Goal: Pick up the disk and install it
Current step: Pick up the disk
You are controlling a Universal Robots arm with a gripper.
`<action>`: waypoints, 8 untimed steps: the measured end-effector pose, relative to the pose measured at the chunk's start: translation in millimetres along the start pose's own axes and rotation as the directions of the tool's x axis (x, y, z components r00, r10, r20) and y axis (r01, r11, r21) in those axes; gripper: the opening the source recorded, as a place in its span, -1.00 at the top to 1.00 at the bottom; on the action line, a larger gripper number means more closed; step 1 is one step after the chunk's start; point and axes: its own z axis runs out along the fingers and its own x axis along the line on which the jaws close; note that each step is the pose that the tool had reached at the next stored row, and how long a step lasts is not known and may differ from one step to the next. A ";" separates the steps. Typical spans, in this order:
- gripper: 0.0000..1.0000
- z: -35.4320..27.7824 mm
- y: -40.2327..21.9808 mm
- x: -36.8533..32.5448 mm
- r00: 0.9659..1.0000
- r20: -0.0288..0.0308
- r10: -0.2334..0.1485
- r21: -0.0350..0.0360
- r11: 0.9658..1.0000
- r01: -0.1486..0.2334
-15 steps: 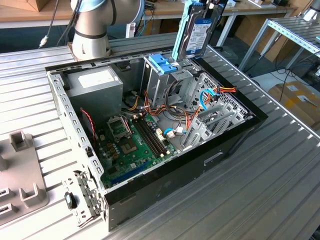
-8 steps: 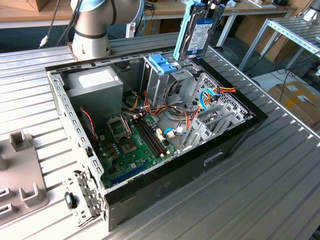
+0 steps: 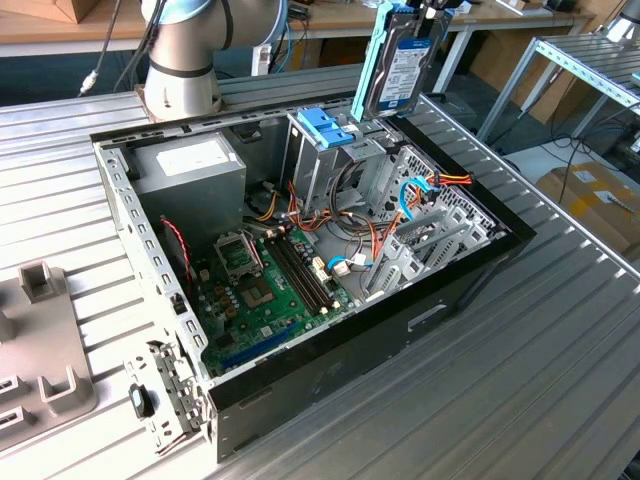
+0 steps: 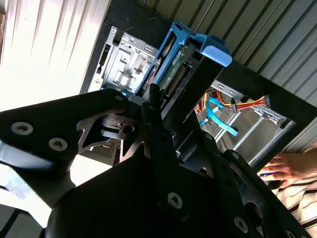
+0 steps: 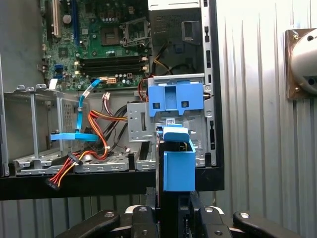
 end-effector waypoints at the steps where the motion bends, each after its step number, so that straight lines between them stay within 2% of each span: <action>1: 0.30 0.0 -0.7 0.0 1.000 0.000 0.000 0.000 1.000 0.000; 8: 0.30 0.0 -2.3 -0.1 1.000 0.000 0.000 0.000 1.000 0.000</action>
